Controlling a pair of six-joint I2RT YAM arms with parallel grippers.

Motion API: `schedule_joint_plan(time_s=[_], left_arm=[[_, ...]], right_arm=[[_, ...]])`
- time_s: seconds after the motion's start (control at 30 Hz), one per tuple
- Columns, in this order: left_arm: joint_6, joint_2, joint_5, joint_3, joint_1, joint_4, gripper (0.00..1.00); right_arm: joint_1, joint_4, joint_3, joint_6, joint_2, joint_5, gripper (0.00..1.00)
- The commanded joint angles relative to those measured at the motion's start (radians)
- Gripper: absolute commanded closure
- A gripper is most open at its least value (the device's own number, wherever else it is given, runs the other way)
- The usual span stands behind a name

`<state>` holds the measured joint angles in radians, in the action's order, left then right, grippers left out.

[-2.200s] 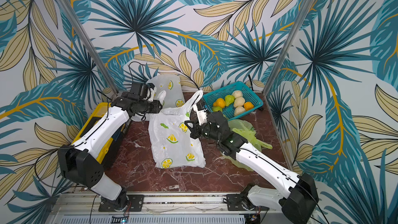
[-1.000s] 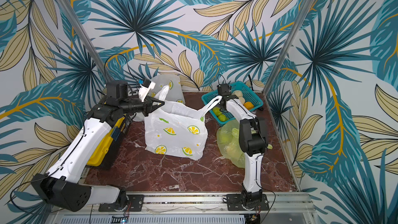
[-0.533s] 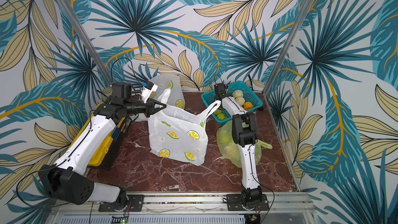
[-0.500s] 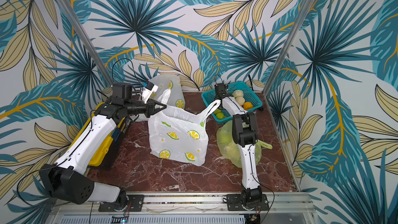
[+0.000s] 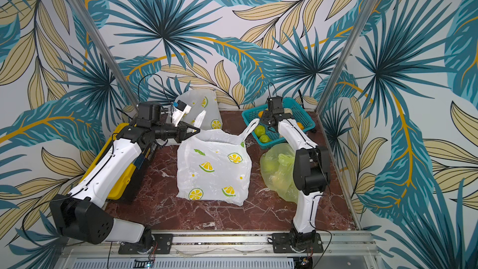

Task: Place the pears into plastic bags & tie knots
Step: Pick up the pear from the basket.

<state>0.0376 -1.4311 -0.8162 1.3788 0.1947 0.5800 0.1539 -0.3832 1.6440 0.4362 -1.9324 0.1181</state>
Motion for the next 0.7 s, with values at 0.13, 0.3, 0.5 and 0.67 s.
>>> schedule_joint_plan(time_s=[0.13,0.3,0.5,0.67], left_arm=[[0.038,0.028,0.014,-0.007,-0.004,-0.020,1.00],[0.057,0.032,0.022,-0.022,-0.003,-0.022,1.00],[0.059,0.015,0.037,0.008,0.008,-0.021,1.00],[0.071,-0.020,0.034,0.039,0.022,-0.021,1.00]], right_arm=[[0.006,0.043,-0.152,0.072,0.090,-0.117,0.77],[0.006,-0.035,-0.119,0.028,0.196,-0.162,0.77],[0.006,-0.161,-0.107,-0.028,0.356,-0.165,0.77],[0.011,-0.275,-0.067,-0.067,0.473,-0.195,0.81]])
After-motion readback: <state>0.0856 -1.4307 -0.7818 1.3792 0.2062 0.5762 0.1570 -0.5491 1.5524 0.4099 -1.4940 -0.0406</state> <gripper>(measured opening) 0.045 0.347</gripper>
